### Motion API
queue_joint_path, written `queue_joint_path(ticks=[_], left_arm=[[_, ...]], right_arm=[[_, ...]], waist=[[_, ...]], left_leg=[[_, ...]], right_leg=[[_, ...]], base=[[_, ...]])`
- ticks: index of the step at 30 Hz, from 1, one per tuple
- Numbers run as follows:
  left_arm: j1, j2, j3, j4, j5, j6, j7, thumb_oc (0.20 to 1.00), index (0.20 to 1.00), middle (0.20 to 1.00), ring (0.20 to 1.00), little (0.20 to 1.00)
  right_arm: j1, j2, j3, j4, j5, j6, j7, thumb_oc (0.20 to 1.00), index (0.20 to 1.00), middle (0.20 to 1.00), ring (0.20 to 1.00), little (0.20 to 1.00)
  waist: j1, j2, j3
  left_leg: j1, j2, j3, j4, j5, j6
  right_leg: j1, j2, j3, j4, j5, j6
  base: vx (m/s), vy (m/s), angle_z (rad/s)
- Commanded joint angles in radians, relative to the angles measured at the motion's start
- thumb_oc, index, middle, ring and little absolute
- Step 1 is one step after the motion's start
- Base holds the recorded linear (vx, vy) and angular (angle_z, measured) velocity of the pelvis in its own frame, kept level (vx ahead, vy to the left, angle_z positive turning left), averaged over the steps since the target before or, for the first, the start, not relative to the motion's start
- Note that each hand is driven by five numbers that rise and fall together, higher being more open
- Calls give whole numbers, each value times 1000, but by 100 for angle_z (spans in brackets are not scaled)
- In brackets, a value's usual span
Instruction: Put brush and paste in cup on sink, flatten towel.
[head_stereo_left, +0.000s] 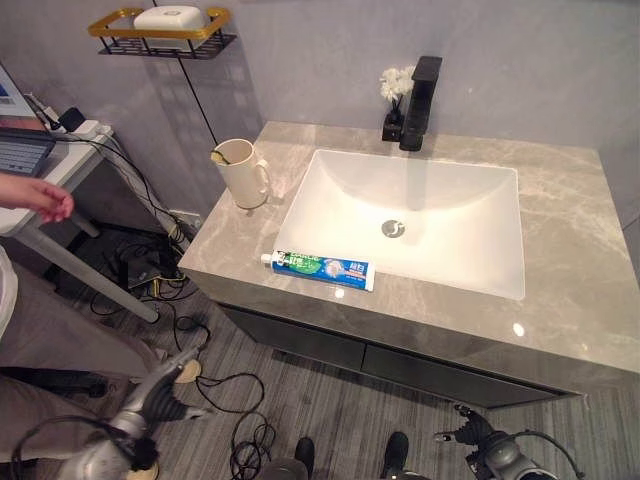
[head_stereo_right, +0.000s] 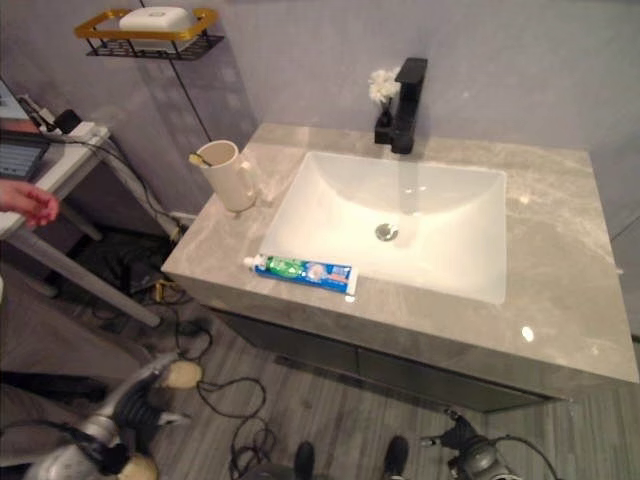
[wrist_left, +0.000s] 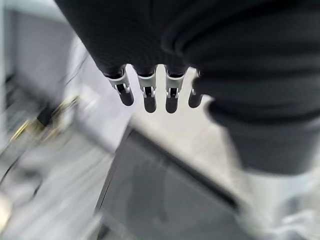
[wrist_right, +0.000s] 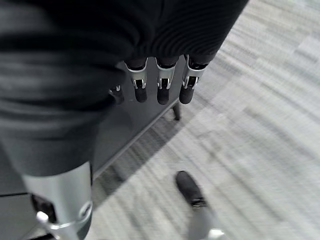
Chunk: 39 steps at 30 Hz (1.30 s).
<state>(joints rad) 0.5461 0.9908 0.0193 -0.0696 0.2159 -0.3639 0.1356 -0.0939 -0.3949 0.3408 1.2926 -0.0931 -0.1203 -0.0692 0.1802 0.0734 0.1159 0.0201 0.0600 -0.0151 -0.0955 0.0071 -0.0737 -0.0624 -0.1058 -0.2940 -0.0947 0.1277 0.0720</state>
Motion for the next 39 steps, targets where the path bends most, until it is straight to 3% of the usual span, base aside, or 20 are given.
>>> queue_joint_path(ticks=[1,10,22,32,38,39], left_arm=[[-8,43,139,-76,-48,-39,79,1000,1000,1000,1000,1000],[-99,85,350,-89,-208,-31,69,1000,1000,1000,1000,1000],[-332,216,380,-120,-321,-39,-3,1000,1000,1000,1000,1000],[-538,246,204,-63,-365,-32,-40,1000,1000,1000,1000,1000],[-740,193,-101,-51,-385,-8,-102,1000,1000,1000,1000,1000],[-756,192,-116,-44,-384,-10,-101,1000,1000,1000,1000,1000]], right_arm=[[-25,-18,-3,25,12,14,-13,1000,1000,1000,1000,1000],[11,-33,-23,1,40,45,42,1000,1000,1000,1000,1000],[40,-41,-40,17,56,62,89,1000,1000,1000,1000,1000],[36,-29,-37,17,88,67,101,1000,1000,1000,1000,1000],[-15,-26,-22,-25,147,59,76,1000,1000,1000,1000,1000],[-14,-27,-27,-25,147,59,76,1000,1000,1000,1000,1000]], waist=[[9,-29,15],[-15,2,1],[-86,15,13],[-131,6,36],[-187,7,73],[-181,7,71]], left_leg=[[-95,1,-34,8,89,-25],[-105,3,-39,8,95,-35],[-122,7,27,8,78,-36],[-168,7,66,8,80,-35],[-245,1,97,8,96,-36],[-248,1,98,8,96,-36]], right_leg=[[76,-67,19,32,-57,94],[75,-67,18,15,-47,95],[3,-73,101,7,-20,105],[-75,-79,152,7,4,109],[-182,-84,203,7,41,114],[-185,-84,204,7,42,114]], base=[[7,-46,23],[12,-20,9],[7,27,-20],[-7,27,-19],[-59,27,-20],[-48,25,-11]])
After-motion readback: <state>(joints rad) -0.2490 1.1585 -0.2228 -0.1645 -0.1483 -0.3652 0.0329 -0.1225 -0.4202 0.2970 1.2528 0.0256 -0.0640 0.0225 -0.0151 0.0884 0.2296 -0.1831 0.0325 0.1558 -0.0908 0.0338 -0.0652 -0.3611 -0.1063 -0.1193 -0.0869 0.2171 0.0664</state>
